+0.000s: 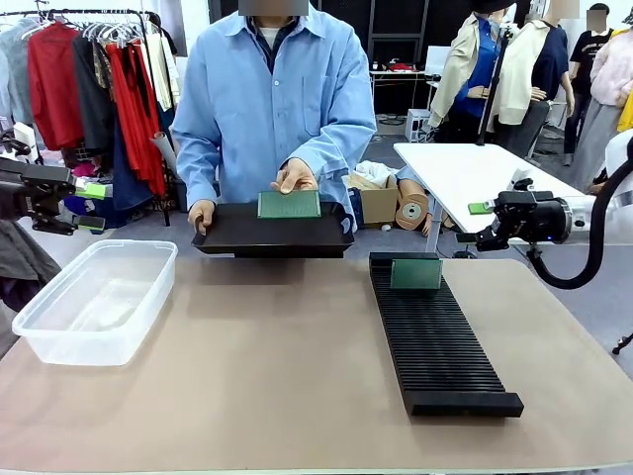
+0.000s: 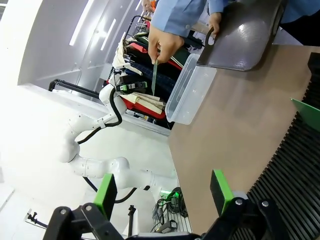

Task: Sort PCBs into racks and boxes based on the side picked up.
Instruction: Pick up the Blank PCB handed by the Human.

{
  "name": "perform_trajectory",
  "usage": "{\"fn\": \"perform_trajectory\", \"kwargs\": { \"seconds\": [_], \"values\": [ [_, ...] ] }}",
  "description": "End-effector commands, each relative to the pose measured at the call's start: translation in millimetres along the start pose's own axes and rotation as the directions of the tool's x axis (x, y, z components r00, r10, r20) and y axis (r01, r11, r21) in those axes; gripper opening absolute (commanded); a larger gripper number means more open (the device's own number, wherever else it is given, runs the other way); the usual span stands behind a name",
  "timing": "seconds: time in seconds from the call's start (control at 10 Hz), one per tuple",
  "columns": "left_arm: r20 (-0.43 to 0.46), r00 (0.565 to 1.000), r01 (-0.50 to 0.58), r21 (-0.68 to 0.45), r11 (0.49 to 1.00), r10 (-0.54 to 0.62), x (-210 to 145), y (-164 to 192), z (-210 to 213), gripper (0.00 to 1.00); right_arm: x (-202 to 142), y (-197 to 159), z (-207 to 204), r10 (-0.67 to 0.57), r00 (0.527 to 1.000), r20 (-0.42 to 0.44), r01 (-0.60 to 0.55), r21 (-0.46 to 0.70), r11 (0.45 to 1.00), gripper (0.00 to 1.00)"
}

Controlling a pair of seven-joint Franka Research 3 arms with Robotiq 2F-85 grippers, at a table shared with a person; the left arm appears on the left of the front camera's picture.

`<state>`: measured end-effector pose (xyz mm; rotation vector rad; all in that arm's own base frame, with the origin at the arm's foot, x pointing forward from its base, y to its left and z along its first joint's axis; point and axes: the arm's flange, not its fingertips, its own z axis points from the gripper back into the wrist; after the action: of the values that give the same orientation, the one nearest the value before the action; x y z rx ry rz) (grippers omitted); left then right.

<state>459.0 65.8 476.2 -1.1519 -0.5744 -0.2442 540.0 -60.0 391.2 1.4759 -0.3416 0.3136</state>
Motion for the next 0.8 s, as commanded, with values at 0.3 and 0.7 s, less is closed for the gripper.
{"fn": "perform_trajectory", "kwargs": {
  "seconds": [0.3, 0.7],
  "values": [
    [0.001, 1.000, 0.001, -0.003, 1.000, -0.001, 0.3, -0.9, 0.5, 1.00, 13.3, 26.0, -39.1, -0.001, 1.000, 0.015, 0.001, -0.039, 0.999, 1.00],
    [0.001, 1.000, 0.001, -0.003, 1.000, -0.001, 0.3, -0.9, 0.5, 1.00, 24.8, 34.4, -83.2, -0.037, 0.999, 0.001, 0.037, -0.073, 0.997, 1.00]
  ]
}}
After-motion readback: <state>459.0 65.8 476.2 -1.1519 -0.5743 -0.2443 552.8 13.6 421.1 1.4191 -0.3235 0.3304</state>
